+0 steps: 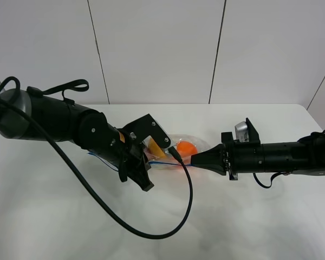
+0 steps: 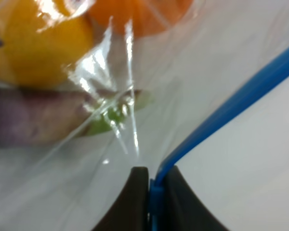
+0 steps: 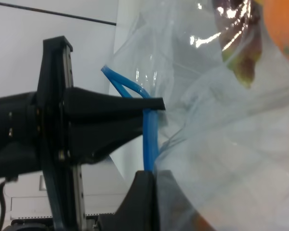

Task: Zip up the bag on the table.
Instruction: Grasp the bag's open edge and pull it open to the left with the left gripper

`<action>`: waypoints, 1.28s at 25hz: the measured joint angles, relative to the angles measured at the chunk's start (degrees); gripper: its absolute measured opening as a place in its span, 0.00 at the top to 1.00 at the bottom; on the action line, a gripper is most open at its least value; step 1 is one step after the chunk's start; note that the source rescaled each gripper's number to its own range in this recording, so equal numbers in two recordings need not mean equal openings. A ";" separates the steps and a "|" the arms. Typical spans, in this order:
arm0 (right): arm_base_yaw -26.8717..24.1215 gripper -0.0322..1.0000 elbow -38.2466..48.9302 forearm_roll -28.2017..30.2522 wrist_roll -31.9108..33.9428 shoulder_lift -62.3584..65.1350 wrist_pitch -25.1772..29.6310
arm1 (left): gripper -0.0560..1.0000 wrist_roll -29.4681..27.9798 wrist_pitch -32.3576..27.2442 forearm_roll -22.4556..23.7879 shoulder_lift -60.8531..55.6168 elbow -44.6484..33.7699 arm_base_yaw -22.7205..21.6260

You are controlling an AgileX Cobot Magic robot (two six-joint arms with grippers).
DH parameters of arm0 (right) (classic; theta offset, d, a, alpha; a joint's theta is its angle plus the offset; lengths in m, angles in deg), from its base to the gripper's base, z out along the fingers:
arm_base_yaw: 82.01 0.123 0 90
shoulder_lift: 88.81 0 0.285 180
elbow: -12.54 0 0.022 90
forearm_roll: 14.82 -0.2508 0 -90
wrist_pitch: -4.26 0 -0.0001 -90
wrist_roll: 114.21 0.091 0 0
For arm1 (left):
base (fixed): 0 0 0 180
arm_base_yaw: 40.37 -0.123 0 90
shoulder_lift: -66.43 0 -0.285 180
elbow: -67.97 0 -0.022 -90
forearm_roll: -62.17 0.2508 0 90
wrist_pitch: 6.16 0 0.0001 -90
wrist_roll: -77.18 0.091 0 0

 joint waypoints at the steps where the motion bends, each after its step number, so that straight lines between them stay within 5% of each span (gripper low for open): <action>1: 0.00 0.97 0.00 0.00 0.00 0.00 -0.11 | 0.95 0.55 -0.23 -0.13 0.00 -0.07 -0.71; 22: 0.00 0.97 0.00 0.35 -0.06 0.00 -1.67 | 0.95 7.42 -6.32 -1.52 0.00 -0.18 -17.80; 32: 0.00 0.97 0.00 0.56 -0.06 0.00 -1.83 | 0.95 8.31 -6.74 -0.98 0.00 -0.26 -20.00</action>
